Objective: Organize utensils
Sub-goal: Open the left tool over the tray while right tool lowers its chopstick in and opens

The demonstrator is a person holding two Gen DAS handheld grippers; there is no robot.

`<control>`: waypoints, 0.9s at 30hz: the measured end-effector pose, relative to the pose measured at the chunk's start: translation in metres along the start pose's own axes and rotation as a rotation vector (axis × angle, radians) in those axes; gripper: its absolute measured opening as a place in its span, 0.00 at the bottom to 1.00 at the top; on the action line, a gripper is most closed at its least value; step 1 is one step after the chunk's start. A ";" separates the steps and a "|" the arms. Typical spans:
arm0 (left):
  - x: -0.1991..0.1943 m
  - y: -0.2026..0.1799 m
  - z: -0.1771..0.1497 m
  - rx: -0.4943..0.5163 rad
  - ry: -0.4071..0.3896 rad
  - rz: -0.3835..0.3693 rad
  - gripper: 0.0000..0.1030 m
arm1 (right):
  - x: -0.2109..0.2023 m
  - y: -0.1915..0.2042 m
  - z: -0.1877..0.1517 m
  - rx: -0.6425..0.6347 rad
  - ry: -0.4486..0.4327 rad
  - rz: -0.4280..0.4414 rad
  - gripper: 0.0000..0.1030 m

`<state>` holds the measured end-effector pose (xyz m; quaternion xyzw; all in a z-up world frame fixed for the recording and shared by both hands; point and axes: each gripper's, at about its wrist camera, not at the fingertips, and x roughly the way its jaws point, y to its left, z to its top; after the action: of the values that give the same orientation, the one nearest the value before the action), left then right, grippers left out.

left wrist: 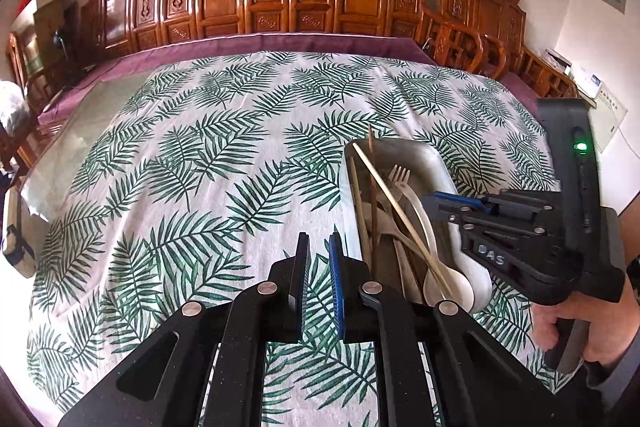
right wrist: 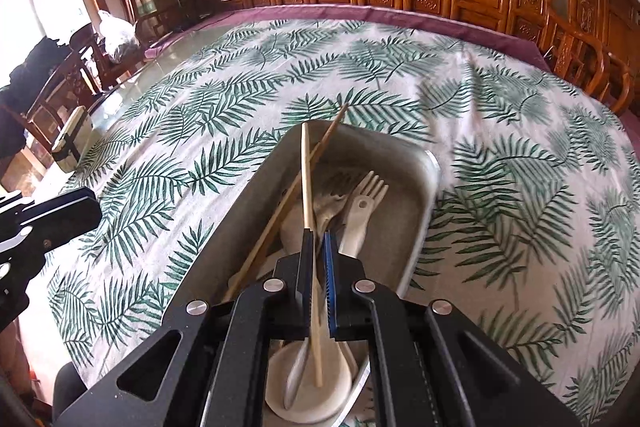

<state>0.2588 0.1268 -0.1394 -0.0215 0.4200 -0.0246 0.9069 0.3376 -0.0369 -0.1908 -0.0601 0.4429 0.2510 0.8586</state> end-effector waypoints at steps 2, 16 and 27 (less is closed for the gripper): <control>-0.003 -0.003 -0.002 -0.002 -0.002 0.000 0.13 | -0.012 -0.004 -0.005 0.004 -0.014 0.002 0.09; -0.043 -0.046 -0.015 0.013 -0.042 -0.011 0.32 | -0.115 -0.038 -0.049 0.078 -0.126 -0.033 0.24; -0.087 -0.080 -0.017 0.039 -0.119 -0.021 0.58 | -0.188 -0.045 -0.076 0.103 -0.230 -0.074 0.24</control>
<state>0.1872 0.0520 -0.0793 -0.0095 0.3646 -0.0409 0.9302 0.2129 -0.1714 -0.0932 -0.0030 0.3516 0.2013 0.9143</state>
